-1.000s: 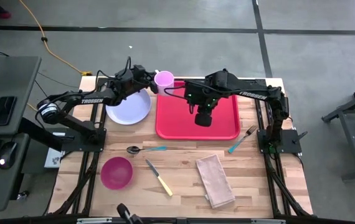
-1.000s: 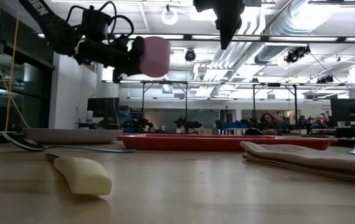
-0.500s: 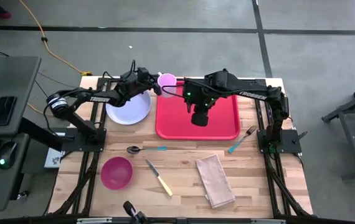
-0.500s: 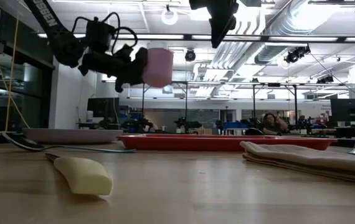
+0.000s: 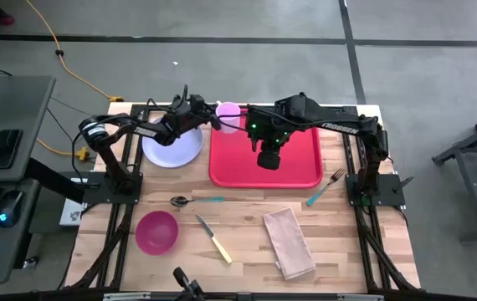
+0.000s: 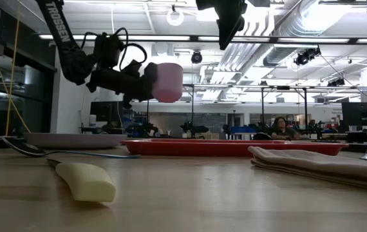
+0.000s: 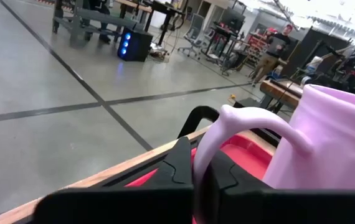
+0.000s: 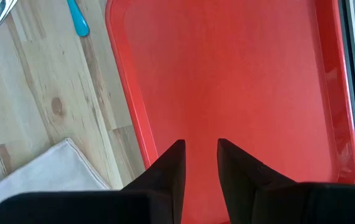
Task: Set up tray
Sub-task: Put the pink mug on the red tray
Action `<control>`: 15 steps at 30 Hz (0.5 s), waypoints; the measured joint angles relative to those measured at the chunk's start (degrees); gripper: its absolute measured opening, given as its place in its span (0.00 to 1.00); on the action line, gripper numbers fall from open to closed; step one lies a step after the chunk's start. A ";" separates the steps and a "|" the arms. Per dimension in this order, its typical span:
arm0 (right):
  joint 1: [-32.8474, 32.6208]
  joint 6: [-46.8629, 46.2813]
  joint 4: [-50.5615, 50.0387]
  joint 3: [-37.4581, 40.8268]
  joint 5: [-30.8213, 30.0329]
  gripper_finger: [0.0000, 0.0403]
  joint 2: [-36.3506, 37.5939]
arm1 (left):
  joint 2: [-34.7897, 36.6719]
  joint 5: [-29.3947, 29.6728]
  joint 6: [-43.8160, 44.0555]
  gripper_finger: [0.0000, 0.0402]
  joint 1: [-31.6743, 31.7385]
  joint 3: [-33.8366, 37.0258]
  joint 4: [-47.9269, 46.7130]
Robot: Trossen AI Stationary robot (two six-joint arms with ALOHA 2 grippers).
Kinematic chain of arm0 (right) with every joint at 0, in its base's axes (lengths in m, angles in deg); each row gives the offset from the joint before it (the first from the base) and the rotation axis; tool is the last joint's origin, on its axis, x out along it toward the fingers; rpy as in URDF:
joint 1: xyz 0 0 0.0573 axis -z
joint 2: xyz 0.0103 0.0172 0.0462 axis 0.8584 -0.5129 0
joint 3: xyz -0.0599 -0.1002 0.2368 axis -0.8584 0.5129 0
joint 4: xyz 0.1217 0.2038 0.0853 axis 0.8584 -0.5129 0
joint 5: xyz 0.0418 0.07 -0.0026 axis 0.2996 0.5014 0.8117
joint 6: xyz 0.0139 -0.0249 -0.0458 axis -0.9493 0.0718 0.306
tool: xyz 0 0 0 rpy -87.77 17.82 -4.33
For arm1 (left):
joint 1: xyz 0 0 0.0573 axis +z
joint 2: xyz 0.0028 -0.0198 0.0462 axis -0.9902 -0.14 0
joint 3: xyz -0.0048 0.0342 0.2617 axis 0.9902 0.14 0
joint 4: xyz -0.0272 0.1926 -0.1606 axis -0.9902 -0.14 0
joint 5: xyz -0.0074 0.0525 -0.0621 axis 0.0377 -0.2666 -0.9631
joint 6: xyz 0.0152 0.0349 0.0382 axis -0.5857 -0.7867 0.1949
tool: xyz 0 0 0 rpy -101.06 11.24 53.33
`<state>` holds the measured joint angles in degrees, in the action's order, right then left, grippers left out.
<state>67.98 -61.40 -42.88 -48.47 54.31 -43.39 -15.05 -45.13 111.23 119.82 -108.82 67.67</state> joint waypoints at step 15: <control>0.15 0.10 0.02 0.00 -1.99 0.18 0.00 | -2.81 1.84 0.64 0.07 0.00 -0.05 0.44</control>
<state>68.14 -61.31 -42.86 -48.47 52.32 -43.39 -17.86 -43.29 111.86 119.82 -108.87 68.11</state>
